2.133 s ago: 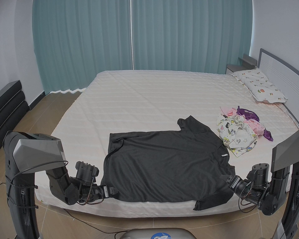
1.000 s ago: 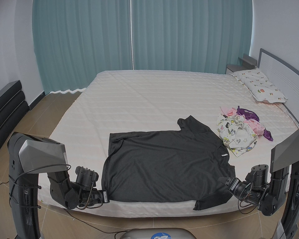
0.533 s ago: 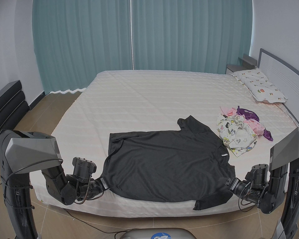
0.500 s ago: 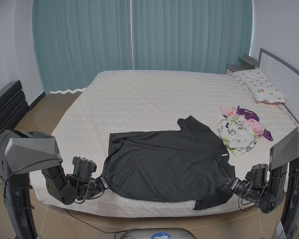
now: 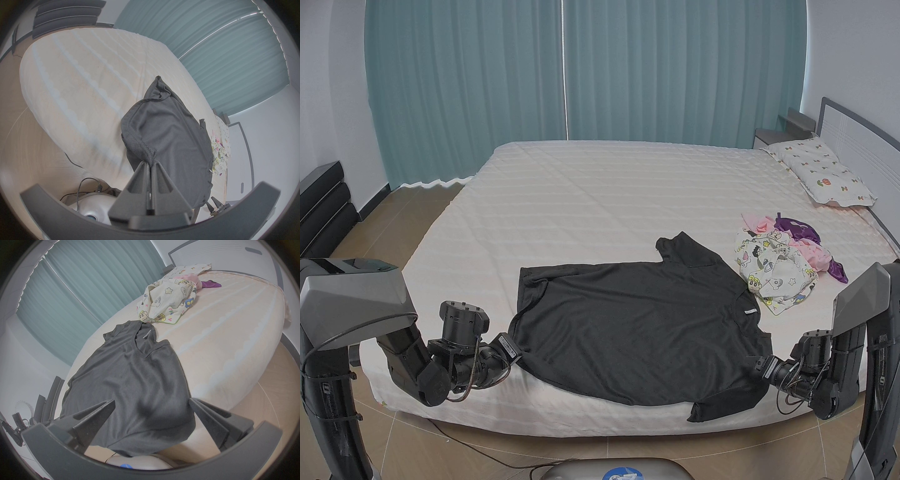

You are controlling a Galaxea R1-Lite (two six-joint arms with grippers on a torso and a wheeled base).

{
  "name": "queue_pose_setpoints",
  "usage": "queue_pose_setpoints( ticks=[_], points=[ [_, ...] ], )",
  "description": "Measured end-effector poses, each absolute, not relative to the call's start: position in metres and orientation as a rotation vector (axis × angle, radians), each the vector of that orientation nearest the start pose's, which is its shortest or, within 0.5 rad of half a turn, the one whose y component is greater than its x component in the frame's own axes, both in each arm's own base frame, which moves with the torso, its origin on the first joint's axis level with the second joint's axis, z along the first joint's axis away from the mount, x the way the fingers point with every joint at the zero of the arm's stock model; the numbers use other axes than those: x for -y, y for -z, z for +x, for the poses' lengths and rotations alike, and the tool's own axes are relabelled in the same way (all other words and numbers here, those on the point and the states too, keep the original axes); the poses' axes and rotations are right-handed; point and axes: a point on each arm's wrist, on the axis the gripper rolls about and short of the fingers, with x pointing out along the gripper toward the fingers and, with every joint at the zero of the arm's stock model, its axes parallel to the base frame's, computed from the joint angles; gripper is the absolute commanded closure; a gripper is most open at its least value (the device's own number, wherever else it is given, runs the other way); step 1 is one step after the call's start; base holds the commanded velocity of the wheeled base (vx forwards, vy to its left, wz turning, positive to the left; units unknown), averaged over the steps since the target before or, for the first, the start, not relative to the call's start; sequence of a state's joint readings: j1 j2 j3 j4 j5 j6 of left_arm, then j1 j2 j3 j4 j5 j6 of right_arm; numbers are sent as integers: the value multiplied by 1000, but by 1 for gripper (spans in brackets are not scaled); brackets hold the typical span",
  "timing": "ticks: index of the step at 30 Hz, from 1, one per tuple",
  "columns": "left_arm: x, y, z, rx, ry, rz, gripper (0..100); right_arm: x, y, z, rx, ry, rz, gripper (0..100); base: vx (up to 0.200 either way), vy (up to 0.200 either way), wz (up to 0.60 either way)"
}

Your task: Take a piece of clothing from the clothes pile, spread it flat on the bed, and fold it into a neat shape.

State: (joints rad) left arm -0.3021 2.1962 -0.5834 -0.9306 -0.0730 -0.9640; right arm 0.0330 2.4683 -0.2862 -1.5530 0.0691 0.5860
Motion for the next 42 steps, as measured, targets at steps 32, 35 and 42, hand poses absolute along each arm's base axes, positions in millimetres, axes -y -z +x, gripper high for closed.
queue_pose_setpoints(
  ticks=[32, 35, 42],
  points=[
    [81, -10, 321, -677, -23, -929, 100, -7, 49, 378, -395, 15, 547, 100, 0, 0, 0],
    [79, -9, 322, -672, -27, -933, 100, -11, 45, 392, -378, 1, 544, 100, 0, 0, 0],
    [75, -8, 326, -660, -43, -951, 100, -26, 44, 412, -359, -32, 535, 0, 0, 0, 0]
  ],
)
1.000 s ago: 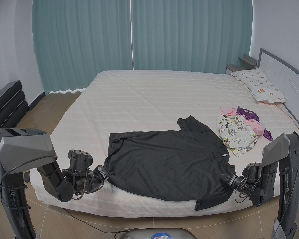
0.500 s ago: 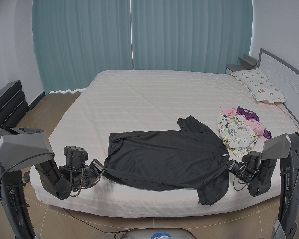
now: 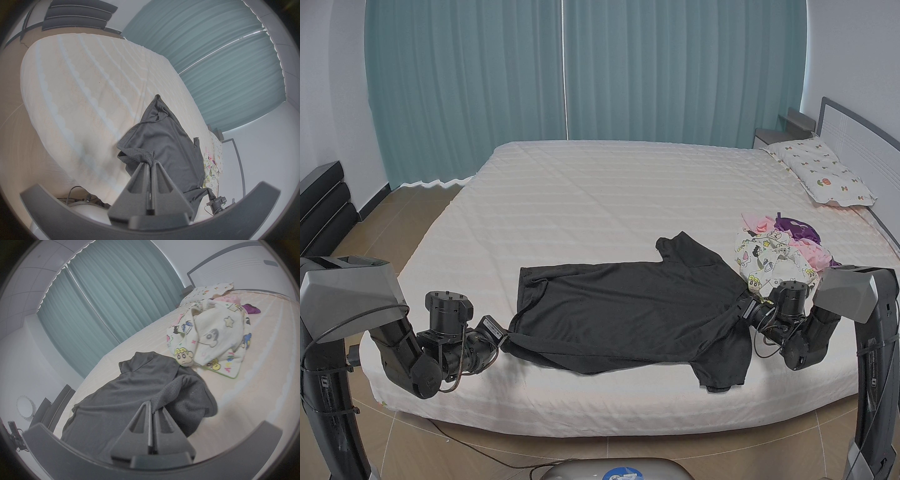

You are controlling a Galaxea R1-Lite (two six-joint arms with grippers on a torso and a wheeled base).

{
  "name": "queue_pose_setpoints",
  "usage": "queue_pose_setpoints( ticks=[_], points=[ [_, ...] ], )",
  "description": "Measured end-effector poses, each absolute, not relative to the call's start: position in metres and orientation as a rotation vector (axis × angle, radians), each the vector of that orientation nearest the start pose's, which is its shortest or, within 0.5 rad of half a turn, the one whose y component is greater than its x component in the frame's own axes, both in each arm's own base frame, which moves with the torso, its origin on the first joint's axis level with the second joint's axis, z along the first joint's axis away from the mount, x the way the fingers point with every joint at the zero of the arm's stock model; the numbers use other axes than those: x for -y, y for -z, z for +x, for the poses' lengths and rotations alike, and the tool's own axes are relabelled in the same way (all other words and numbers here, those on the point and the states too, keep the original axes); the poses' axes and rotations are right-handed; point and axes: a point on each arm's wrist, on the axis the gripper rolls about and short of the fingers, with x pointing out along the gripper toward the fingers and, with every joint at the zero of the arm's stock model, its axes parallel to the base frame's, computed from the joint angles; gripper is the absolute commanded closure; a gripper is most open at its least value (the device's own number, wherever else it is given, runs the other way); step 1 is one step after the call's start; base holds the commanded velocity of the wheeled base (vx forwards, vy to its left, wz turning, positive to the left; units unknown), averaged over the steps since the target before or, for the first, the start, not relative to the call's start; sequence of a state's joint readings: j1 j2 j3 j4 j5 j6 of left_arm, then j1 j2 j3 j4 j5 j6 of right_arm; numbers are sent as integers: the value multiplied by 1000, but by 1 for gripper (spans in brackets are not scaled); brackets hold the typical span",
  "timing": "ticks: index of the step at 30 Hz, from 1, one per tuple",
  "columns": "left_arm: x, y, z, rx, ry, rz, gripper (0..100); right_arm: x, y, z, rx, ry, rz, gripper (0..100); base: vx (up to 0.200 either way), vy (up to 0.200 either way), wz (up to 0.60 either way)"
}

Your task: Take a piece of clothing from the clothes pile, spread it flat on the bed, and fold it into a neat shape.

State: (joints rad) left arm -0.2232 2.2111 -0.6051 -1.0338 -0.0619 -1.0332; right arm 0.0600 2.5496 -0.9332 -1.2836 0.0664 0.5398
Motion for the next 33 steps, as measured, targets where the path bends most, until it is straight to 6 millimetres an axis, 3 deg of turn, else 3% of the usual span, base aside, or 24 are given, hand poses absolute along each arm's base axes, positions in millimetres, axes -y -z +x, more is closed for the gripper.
queue_pose_setpoints(
  ticks=[5, 10, 21, 33],
  points=[
    [71, -8, 330, -645, -58, -964, 100, -31, 51, 420, -353, -36, 532, 0, 0, 0, 0],
    [68, -7, 333, -638, -66, -970, 100, -26, 59, 415, -373, -8, 531, 0, 0, 0, 0],
    [61, 0, 340, -636, -89, -975, 100, 11, 59, 394, -411, 82, 563, 0, 0, 0, 0],
    [60, 3, 341, -639, -92, -976, 100, 2, 57, 351, -525, -87, 596, 0, 0, 0, 0]
  ],
)
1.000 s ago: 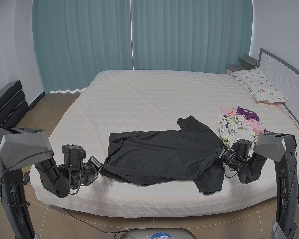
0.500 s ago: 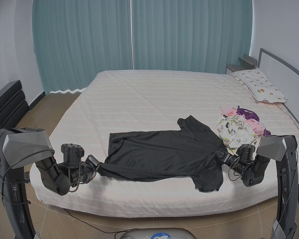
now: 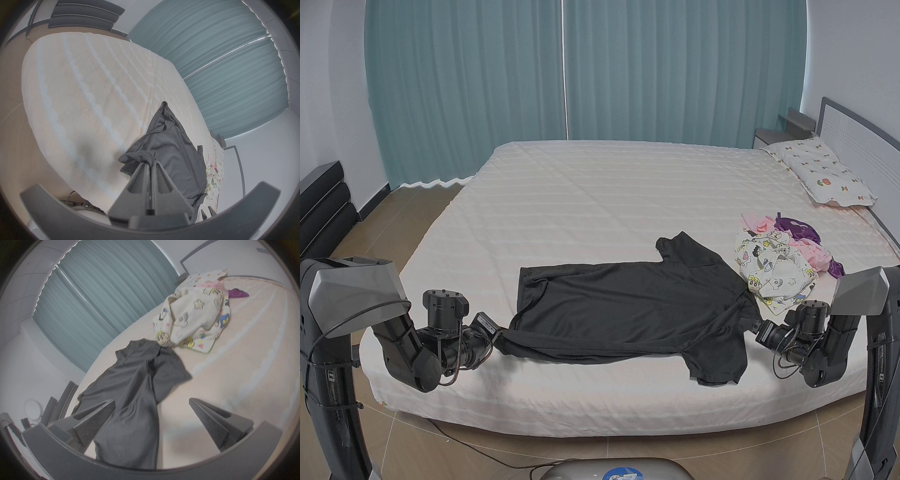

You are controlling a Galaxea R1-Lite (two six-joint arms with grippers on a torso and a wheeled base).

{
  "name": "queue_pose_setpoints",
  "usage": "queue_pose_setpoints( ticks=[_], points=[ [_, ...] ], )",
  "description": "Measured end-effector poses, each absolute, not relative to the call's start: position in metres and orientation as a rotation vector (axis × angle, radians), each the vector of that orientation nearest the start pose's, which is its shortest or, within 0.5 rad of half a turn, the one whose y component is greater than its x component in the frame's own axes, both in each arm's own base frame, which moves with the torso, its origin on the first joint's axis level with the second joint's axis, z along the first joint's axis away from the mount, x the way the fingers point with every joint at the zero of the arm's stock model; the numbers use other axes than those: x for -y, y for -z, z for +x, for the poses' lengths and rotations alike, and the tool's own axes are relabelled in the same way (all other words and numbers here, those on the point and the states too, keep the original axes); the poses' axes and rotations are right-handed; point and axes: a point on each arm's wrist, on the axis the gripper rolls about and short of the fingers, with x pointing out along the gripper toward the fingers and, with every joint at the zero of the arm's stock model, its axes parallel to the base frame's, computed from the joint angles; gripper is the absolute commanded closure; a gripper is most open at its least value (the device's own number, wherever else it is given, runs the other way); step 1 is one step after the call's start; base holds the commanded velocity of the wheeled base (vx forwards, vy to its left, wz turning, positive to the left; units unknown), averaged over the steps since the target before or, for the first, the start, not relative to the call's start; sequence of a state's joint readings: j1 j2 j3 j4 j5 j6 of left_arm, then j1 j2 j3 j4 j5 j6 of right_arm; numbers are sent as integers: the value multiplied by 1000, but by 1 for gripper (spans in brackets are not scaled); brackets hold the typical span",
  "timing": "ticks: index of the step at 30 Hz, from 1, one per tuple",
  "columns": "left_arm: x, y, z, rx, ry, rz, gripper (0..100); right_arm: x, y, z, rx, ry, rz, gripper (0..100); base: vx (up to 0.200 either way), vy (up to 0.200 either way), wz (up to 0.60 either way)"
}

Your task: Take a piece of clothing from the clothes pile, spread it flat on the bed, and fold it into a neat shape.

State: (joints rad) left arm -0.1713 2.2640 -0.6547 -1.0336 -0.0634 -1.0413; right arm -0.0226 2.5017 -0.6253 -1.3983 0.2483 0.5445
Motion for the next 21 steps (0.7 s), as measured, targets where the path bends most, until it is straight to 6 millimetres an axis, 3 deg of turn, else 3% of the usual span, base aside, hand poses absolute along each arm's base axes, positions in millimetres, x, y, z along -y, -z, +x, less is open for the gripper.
queue_pose_setpoints(
  ticks=[5, 6, 13, 21],
  points=[
    [61, 3, 341, -640, -93, -975, 100, -9, 65, 347, -570, -115, 574, 0, 0, 0, 0],
    [61, 3, 341, -640, -93, -975, 100, -12, 67, 348, -576, -123, 560, 100, 0, 0, 0],
    [61, 3, 341, -641, -93, -975, 100, -18, 77, 354, -616, -131, 520, 100, 0, 0, 0],
    [61, 4, 341, -643, -94, -973, 100, -12, 64, 349, -603, -118, 519, 100, 0, 0, 0]
  ],
)
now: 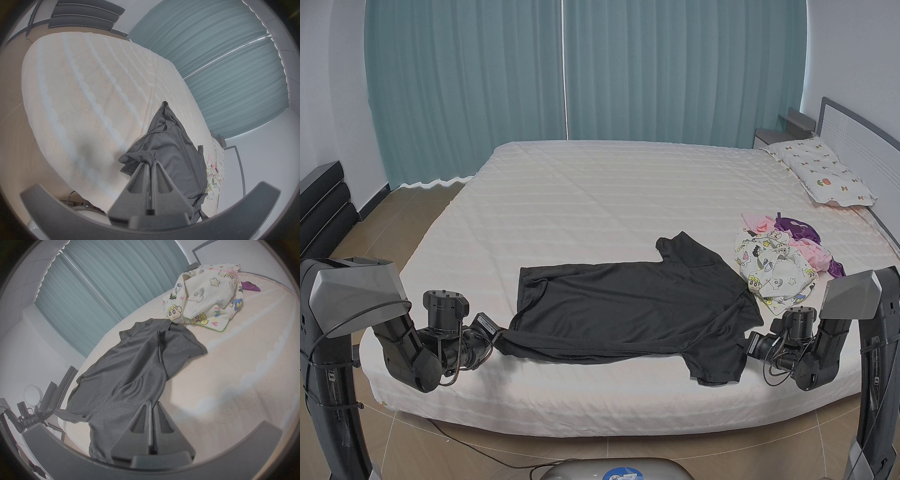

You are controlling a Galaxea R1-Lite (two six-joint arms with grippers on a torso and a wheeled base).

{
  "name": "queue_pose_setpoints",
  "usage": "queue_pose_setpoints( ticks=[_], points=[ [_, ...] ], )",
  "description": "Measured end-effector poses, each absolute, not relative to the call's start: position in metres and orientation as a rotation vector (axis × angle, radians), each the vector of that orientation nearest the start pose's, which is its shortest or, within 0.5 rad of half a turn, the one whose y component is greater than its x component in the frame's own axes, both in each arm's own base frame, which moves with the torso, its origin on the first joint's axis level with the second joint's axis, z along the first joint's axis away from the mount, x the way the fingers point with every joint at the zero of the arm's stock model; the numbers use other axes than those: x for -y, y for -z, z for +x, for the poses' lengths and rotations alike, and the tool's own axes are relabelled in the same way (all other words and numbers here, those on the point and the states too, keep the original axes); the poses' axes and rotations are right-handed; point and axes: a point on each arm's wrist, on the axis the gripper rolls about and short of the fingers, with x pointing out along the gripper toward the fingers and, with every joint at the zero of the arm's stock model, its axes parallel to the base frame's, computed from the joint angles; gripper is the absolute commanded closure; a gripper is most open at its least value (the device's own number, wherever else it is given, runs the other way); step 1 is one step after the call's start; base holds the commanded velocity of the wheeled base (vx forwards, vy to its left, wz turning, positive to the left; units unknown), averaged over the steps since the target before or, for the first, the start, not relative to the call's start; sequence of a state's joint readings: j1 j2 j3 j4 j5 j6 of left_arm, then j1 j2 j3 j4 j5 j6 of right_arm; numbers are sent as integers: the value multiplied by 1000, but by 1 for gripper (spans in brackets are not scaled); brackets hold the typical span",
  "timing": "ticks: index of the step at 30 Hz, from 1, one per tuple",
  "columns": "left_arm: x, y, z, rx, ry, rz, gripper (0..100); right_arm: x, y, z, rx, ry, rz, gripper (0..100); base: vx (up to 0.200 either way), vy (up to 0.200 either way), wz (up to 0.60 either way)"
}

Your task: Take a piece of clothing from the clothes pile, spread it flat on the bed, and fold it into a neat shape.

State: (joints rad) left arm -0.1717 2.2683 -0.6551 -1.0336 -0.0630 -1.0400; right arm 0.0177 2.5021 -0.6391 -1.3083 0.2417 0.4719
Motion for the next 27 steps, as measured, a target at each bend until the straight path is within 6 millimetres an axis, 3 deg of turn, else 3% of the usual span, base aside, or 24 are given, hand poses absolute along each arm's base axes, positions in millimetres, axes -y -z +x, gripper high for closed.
queue_pose_setpoints(
  ticks=[7, 14, 15, 23, 27],
  points=[
    [61, 5, 341, -647, -94, -970, 100, -2, 46, 338, -589, -106, 490, 100, 0, 0, 0],
    [62, 6, 340, -651, -93, -966, 100, 5, 43, 337, -579, -104, 469, 100, 0, 0, 0],
    [62, 6, 340, -651, -93, -966, 100, 5, 44, 337, -580, -105, 469, 0, 0, 0, 0],
    [62, 6, 340, -651, -91, -965, 100, -5, 54, 359, -544, -131, 463, 0, 0, 0, 0],
    [62, 6, 340, -651, -91, -965, 100, -9, 62, 359, -550, -138, 472, 0, 0, 0, 0]
  ],
)
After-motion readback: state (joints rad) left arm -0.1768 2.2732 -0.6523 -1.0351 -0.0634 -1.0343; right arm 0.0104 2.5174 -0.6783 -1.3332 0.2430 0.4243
